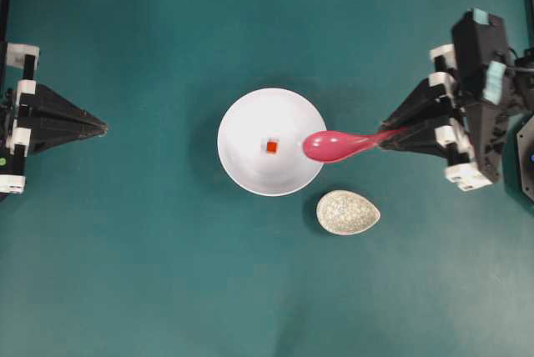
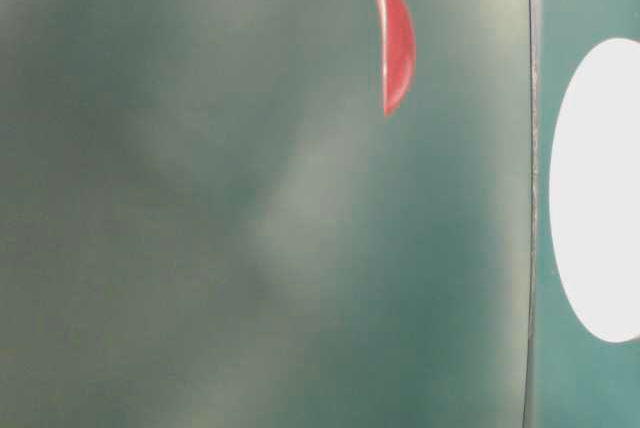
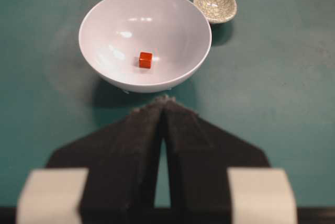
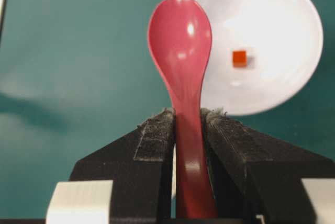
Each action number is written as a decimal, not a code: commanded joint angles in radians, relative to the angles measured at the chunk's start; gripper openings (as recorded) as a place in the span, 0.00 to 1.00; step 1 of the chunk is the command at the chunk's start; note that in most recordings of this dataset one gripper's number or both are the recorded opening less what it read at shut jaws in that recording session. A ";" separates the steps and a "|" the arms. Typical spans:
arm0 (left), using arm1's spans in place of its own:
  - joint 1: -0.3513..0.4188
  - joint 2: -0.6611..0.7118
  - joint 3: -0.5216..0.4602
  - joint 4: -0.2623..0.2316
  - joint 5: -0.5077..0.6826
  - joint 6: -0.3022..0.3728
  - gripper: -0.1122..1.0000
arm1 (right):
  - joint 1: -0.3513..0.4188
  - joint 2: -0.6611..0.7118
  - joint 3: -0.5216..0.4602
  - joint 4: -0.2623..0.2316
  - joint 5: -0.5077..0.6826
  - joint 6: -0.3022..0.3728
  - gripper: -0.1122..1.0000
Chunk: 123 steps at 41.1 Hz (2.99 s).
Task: Grip the spoon and scoop the red block from the bowl with right arm.
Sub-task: 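Lift the spoon out of the rest and carry it over the white bowl, then lower the spoon into the bowl and push its tip under the red cube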
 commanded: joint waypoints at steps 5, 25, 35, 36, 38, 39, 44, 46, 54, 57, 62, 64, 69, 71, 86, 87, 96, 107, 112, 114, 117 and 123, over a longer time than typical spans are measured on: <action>-0.002 0.006 -0.023 0.002 -0.005 0.000 0.10 | -0.023 0.094 -0.126 0.002 0.037 0.094 0.32; -0.002 0.006 -0.025 0.002 -0.005 0.000 0.10 | -0.046 0.324 -0.364 -0.124 0.325 0.278 0.32; -0.002 0.006 -0.025 0.002 -0.009 0.000 0.10 | -0.046 0.422 -0.476 -0.216 0.479 0.353 0.32; -0.002 0.006 -0.025 0.002 -0.009 0.000 0.10 | -0.046 0.434 -0.488 -0.229 0.492 0.357 0.32; -0.002 0.006 -0.025 0.002 -0.011 0.000 0.10 | -0.046 0.448 -0.505 -0.249 0.515 0.362 0.32; -0.002 0.006 -0.025 0.003 -0.011 0.000 0.10 | -0.046 0.456 -0.514 -0.258 0.528 0.364 0.32; -0.002 0.006 -0.025 0.002 -0.011 0.000 0.10 | -0.046 0.479 -0.529 -0.285 0.555 0.362 0.32; -0.003 0.006 -0.025 0.002 -0.011 0.000 0.10 | -0.044 0.486 -0.529 -0.291 0.560 0.362 0.32; -0.002 0.006 -0.023 0.002 -0.012 0.000 0.10 | -0.035 0.526 -0.529 -0.295 0.565 0.359 0.32; -0.002 0.006 -0.023 0.002 -0.011 0.000 0.10 | -0.029 0.545 -0.529 -0.301 0.565 0.357 0.32; -0.002 0.006 -0.023 0.003 -0.012 0.000 0.10 | -0.023 0.574 -0.531 -0.319 0.561 0.356 0.32; -0.002 0.006 -0.023 0.002 -0.012 0.000 0.10 | -0.021 0.584 -0.531 -0.325 0.561 0.356 0.32; -0.002 0.006 -0.025 0.002 -0.012 0.000 0.10 | -0.018 0.603 -0.532 -0.331 0.561 0.354 0.32; -0.002 0.006 -0.025 0.002 -0.012 0.000 0.10 | -0.018 0.607 -0.532 -0.331 0.557 0.351 0.32; -0.002 0.006 -0.023 0.002 -0.012 0.002 0.10 | -0.017 0.638 -0.535 -0.339 0.511 0.350 0.32; -0.002 0.006 -0.025 0.002 -0.012 0.002 0.10 | -0.017 0.641 -0.537 -0.341 0.509 0.350 0.32; -0.002 0.006 -0.025 0.002 -0.012 0.002 0.10 | -0.015 0.673 -0.566 -0.354 0.489 0.351 0.32; -0.002 0.006 -0.025 0.002 -0.017 0.000 0.10 | -0.014 0.710 -0.627 -0.367 0.453 0.356 0.32; -0.002 0.006 -0.025 0.003 -0.020 0.000 0.10 | -0.012 0.721 -0.644 -0.367 0.445 0.356 0.32; -0.002 0.005 -0.025 0.002 -0.020 0.000 0.10 | -0.011 0.721 -0.647 -0.367 0.442 0.357 0.32; -0.002 0.006 -0.025 0.002 -0.020 0.000 0.10 | -0.008 0.721 -0.647 -0.367 0.430 0.362 0.32; -0.003 0.005 -0.025 0.002 -0.021 0.000 0.10 | -0.006 0.721 -0.647 -0.367 0.399 0.365 0.32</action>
